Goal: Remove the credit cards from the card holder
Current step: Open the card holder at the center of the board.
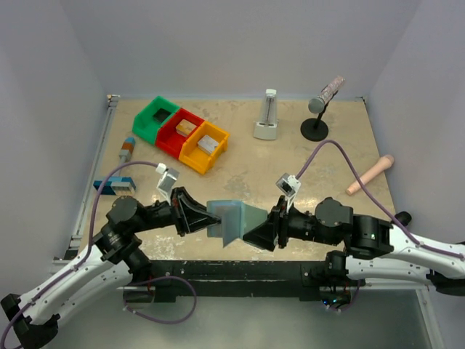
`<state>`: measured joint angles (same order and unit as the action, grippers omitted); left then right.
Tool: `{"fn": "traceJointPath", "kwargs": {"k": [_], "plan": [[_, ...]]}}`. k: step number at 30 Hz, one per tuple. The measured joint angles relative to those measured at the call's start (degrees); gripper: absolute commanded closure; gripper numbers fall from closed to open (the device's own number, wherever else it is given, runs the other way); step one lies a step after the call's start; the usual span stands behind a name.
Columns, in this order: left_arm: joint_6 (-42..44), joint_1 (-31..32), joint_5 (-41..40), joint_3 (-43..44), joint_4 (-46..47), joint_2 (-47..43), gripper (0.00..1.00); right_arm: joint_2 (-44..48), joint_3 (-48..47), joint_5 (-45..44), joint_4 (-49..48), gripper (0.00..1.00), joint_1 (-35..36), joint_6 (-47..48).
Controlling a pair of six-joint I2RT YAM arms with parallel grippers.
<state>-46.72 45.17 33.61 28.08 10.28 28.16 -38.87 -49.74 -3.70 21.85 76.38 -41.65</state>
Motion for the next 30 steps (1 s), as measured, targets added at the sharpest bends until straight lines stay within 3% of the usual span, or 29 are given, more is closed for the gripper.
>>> {"fn": "traceJointPath", "kwargs": {"k": [2, 6, 15, 23, 30], "plan": [[1.6, 0.0, -2.1, 2.3, -4.6, 0.5, 1.00, 0.5, 0.0, -0.7, 1.0, 0.31, 0.0, 0.1], [4.3, 0.0, -8.3, 5.4, -14.9, 0.8, 1.00, 2.6, -1.0, -4.9, 6.8, 0.29, 0.0, 0.1], [6.0, 0.0, -25.4, 14.4, -37.6, 12.0, 1.00, -4.8, -16.5, -14.9, 19.6, 0.45, 1.6, 3.1], [5.3, 1.1, -31.3, 16.1, -45.2, 14.8, 1.00, -26.2, -27.2, -16.7, 21.0, 0.62, 5.3, 5.4], [5.3, 1.2, -30.3, 17.2, -45.6, 12.9, 1.00, -33.1, -29.2, -16.3, 21.6, 0.63, 5.3, 5.7]]}}
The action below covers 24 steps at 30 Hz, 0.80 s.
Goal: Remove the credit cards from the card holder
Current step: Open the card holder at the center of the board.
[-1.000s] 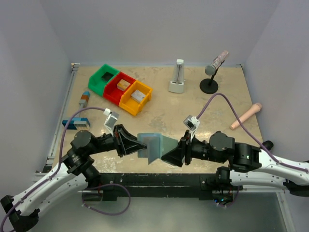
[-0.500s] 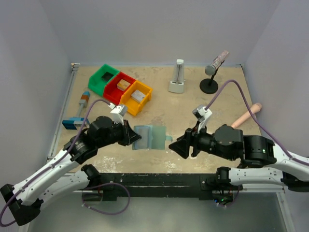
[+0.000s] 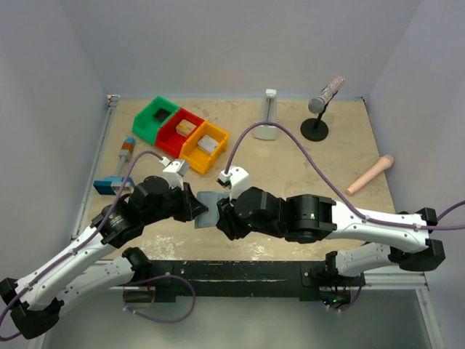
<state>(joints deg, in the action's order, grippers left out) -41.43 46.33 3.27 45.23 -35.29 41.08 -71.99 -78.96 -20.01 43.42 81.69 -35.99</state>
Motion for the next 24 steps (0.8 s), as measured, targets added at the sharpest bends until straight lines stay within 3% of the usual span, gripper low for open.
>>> {"fn": "traceJointPath", "kwargs": {"k": [11, 17, 24], "plan": [[0.0, 0.0, 6.2, -0.1, 2.9, -4.9, 1.00, 1.1, 3.6, 2.8, -1.6, 0.63, -5.1, -2.4], [0.0, 0.0, 8.9, -0.1, 4.5, -7.8, 1.00, 5.3, 10.2, 3.0, -1.2, 0.40, -7.1, -5.1], [0.0, 0.0, 10.9, -0.2, 5.7, -8.3, 1.00, 10.9, 12.7, 2.1, -1.2, 0.26, -7.1, -7.0]]}}
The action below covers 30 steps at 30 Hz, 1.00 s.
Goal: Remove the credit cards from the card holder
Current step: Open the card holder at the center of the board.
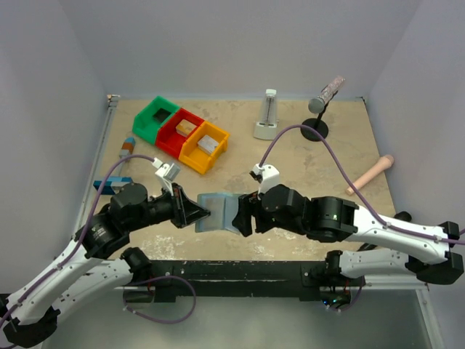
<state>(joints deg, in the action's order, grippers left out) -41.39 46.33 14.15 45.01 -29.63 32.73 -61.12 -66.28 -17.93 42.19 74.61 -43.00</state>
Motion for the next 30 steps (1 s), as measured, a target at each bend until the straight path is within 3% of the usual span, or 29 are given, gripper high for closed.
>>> {"fn": "traceJointPath", "kwargs": {"k": [8, 13, 16, 19, 20, 22, 26, 29, 30], "plan": [[0.0, 0.0, 3.1, -1.5, 2.7, -0.4, 1.00, 3.0, 1.4, -2.5, 0.4, 0.13, 0.0, -1.3], [0.0, 0.0, 4.8, -1.7, 4.0, -1.2, 1.00, 4.1, 3.0, -2.2, -1.0, 0.13, -0.6, -1.7], [-0.1, 0.0, 5.6, -1.8, 4.9, -1.8, 1.00, 5.4, 5.6, -0.4, -4.0, 0.19, -1.5, -1.6], [-0.3, 0.0, 6.3, -1.8, 5.6, -2.0, 1.00, 6.5, 8.2, 2.4, -8.4, 0.32, -2.2, -1.3], [-0.5, 0.0, 6.5, -1.8, 5.8, -2.0, 1.00, 6.9, 9.2, 3.4, -10.1, 0.45, -2.4, -1.3], [-1.0, 0.0, 6.9, -2.1, 6.3, -2.0, 1.00, 7.7, 10.6, 5.2, -12.5, 0.61, -2.6, -0.8], [-1.3, 0.0, 7.0, -2.8, 6.9, -2.5, 1.00, 10.1, 13.6, 8.7, -17.8, 0.79, -3.2, -1.0], [-1.5, 0.0, 7.1, -2.8, 8.1, -2.7, 0.94, 11.6, 14.7, 10.5, -20.6, 1.00, -3.5, -1.0], [-1.5, 0.0, 7.2, -2.8, 8.5, -2.8, 0.91, 12.0, 15.0, 11.1, -21.4, 1.00, -3.6, -1.0]]}}
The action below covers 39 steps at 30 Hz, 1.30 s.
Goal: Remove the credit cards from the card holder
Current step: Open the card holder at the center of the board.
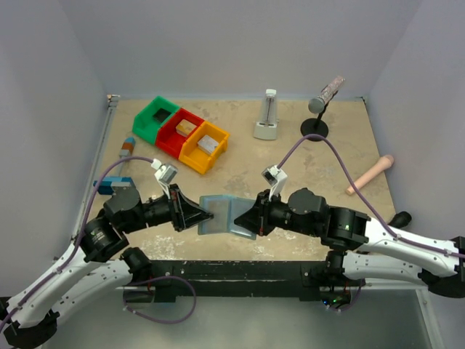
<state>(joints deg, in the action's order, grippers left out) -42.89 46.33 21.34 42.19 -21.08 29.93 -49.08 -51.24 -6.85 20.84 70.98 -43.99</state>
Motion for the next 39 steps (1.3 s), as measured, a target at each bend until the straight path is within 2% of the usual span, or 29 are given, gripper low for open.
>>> {"fn": "traceJointPath", "kwargs": {"k": [5, 12, 27, 32, 39], "plan": [[0.0, 0.0, 0.1, 0.0, 0.5, -1.3, 0.77, 1.5, 1.4, 2.0, -2.7, 1.00, -0.8, -0.2], [0.0, 0.0, 1.1, -0.3, 2.3, -3.6, 0.62, 3.2, 4.5, 3.4, -4.3, 1.00, -2.1, -0.4], [0.0, 0.0, 2.5, -0.6, 5.2, -3.2, 0.69, 3.5, 5.5, 5.0, -4.2, 1.00, -2.5, -0.4], [0.1, 0.0, 2.3, -0.9, 5.1, -3.4, 0.59, 4.1, 5.5, 5.7, -4.5, 1.00, -2.5, -0.3], [0.6, 0.0, 0.9, -1.6, 4.3, -6.7, 0.36, 6.9, 5.7, 10.1, -7.2, 1.00, -2.5, 1.4]]}}
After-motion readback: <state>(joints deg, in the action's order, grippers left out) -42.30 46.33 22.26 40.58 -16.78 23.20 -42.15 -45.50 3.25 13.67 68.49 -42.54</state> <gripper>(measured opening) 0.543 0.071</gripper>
